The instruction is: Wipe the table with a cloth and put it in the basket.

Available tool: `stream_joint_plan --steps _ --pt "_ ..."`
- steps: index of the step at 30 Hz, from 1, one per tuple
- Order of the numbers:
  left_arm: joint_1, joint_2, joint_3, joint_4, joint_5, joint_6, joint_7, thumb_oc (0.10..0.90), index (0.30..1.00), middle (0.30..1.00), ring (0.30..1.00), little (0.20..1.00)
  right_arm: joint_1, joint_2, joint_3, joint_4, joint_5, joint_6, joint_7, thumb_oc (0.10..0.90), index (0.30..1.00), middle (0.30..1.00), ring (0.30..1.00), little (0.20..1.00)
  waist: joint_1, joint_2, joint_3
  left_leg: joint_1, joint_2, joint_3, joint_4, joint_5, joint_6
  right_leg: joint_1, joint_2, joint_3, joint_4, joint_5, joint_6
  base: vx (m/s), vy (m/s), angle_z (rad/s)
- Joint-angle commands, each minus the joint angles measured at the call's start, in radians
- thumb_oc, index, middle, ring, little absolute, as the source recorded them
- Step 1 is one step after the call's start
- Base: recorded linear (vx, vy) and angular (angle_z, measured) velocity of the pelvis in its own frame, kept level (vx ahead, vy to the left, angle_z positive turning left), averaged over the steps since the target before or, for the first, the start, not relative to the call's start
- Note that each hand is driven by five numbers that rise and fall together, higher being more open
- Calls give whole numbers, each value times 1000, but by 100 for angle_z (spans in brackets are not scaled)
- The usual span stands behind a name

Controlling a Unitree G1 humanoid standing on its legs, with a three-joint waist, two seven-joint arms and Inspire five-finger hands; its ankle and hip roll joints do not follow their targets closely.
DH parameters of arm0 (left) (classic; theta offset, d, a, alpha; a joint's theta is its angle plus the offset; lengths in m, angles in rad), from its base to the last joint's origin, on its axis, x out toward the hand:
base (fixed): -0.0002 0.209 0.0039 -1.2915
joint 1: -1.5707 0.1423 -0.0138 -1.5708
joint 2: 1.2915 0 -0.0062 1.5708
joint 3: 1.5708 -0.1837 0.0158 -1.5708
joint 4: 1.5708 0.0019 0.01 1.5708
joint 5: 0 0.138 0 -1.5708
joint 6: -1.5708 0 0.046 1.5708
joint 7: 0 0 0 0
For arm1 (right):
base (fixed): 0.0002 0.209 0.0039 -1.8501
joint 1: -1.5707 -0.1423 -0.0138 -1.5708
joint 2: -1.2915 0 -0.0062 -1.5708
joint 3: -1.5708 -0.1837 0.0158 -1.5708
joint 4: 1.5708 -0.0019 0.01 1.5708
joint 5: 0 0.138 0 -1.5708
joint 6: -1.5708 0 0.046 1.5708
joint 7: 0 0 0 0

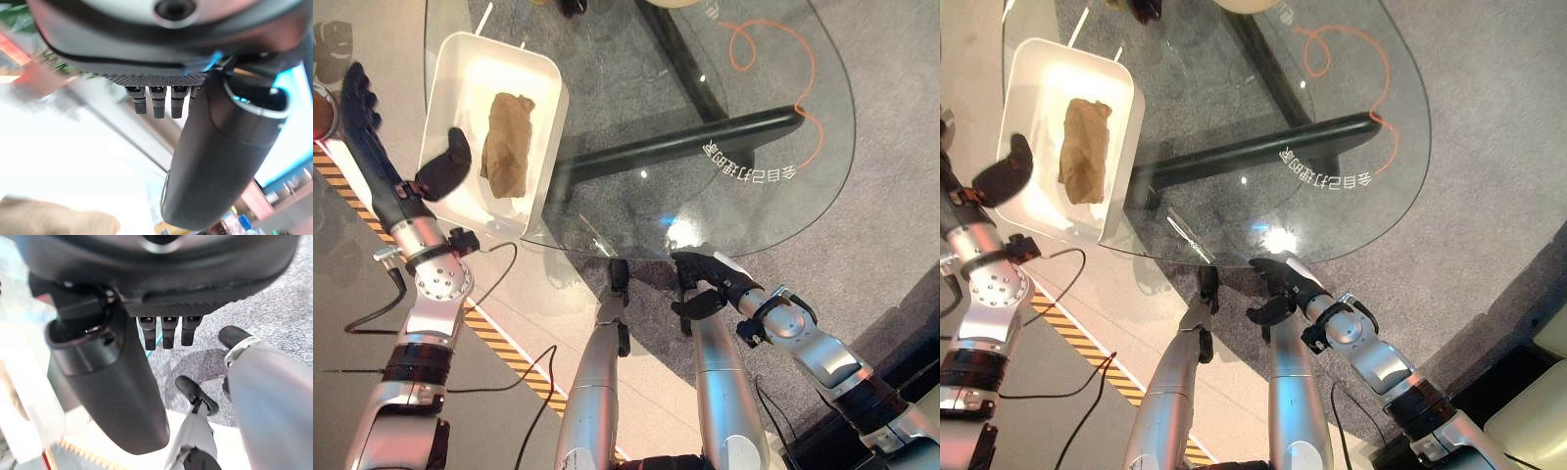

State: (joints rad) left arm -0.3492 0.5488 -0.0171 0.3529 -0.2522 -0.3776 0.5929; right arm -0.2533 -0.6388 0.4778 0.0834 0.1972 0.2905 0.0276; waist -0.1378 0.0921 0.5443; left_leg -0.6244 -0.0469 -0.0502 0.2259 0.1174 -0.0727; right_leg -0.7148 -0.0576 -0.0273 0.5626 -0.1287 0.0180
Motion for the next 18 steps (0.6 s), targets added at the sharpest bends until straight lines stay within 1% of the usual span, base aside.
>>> stream_joint_plan --steps 1,2,3,4,5,7,8,9,10,12,13,14,15,16,17,18 --pt "56 -1 34 -56 -30 -41 -73 800 900 900 900 900 47 59 -24 19 -10 -115 -40 800 900 900 900 900 13 -23 -24 70 -59 3 50 -87 11 130 85 73 -175 42 32 -83 -118 2" --pt "76 -16 21 -57 -48 -25 -97 800 900 900 900 900 59 68 -28 46 -4 -128 -46 800 900 900 900 900 15 -28 -24 90 -57 -1 46 -91 10 153 85 69 -178 36 31 -167 -211 8" --pt "120 -47 -22 -33 -63 -1 -146 800 900 900 900 900 81 97 -44 122 12 -159 -58 800 900 900 900 900 24 -37 -24 137 -49 -9 27 -88 10 205 88 58 -190 33 31 -125 -175 10" --pt "123 -51 -30 -28 -62 1 -148 800 900 900 900 900 82 101 -45 131 13 -160 -60 800 900 900 900 900 26 -38 -26 140 -46 -11 22 -83 10 210 88 56 -195 37 31 -145 -210 12" --pt "150 -72 -69 -5 -93 19 -194 800 900 900 900 900 96 120 -52 183 25 -168 -72 800 900 900 900 900 32 -42 -43 169 -39 -12 2 -80 11 242 87 47 -206 32 29 -67 -112 7" --pt "176 -88 -93 18 -105 30 -230 800 900 900 900 900 107 139 -62 233 50 -184 -71 800 900 900 900 900 38 -43 -62 189 -31 -15 -19 -73 11 263 85 39 -222 37 29 -56 -120 8" --pt "199 -98 -112 50 -130 31 -275 800 900 900 900 900 118 158 -75 274 71 -192 -72 800 900 900 900 900 41 -45 -77 214 -28 -15 -35 -74 12 290 82 33 -235 35 30 -42 -150 1" --pt "232 -121 -136 112 -150 44 -341 800 900 900 900 900 131 187 -89 357 87 -213 -74 800 900 900 900 900 48 -48 -105 250 -20 -15 -57 -77 14 328 75 23 -256 36 32 -24 -118 -3" --pt "234 -123 -139 118 -150 46 -346 800 900 900 900 900 131 189 -91 364 91 -215 -73 800 900 900 900 900 49 -47 -110 251 -19 -15 -60 -75 14 329 75 22 -260 39 32 -18 -110 -2" --pt "259 -150 -171 192 -165 70 -409 800 900 900 900 900 142 217 -102 438 156 -215 -71 800 900 900 900 900 56 -48 -145 292 -8 -8 -90 -77 16 376 67 9 -289 40 35 5 -77 1" --pt "269 -160 -180 223 -168 79 -425 800 900 900 900 900 147 227 -109 479 169 -228 -64 800 900 900 900 900 57 -48 -160 311 -3 -7 -104 -79 17 396 68 8 -302 40 35 28 -86 -3" --pt "282 -192 -185 296 -169 114 -464 800 900 900 900 900 153 250 -122 565 183 -249 -46 800 900 900 900 900 59 -48 -186 346 3 -5 -125 -83 19 436 68 5 -329 42 38 32 -68 -4" --pt "283 -202 -185 316 -161 112 -470 800 900 900 900 900 154 256 -123 583 181 -252 -44 800 900 900 900 900 59 -48 -192 353 4 -4 -130 -84 19 444 68 4 -335 43 39 20 -74 -4" --pt "284 -220 -187 359 -166 137 -496 800 900 900 900 900 155 269 -126 621 184 -256 -46 800 900 900 900 900 60 -49 -208 367 6 -1 -138 -85 21 460 68 3 -347 44 39 49 -65 0" --pt "288 -244 -192 427 -155 144 -517 800 900 900 900 900 158 289 -131 697 189 -278 -36 800 900 900 900 900 60 -51 -232 393 10 2 -150 -88 22 489 67 0 -365 46 41 73 -92 1" --pt "289 -265 -193 490 -142 163 -524 800 900 900 900 900 161 307 -139 751 189 -282 -27 800 900 900 900 900 60 -53 -253 412 14 6 -159 -90 24 512 65 -6 -379 48 43 100 -96 1"
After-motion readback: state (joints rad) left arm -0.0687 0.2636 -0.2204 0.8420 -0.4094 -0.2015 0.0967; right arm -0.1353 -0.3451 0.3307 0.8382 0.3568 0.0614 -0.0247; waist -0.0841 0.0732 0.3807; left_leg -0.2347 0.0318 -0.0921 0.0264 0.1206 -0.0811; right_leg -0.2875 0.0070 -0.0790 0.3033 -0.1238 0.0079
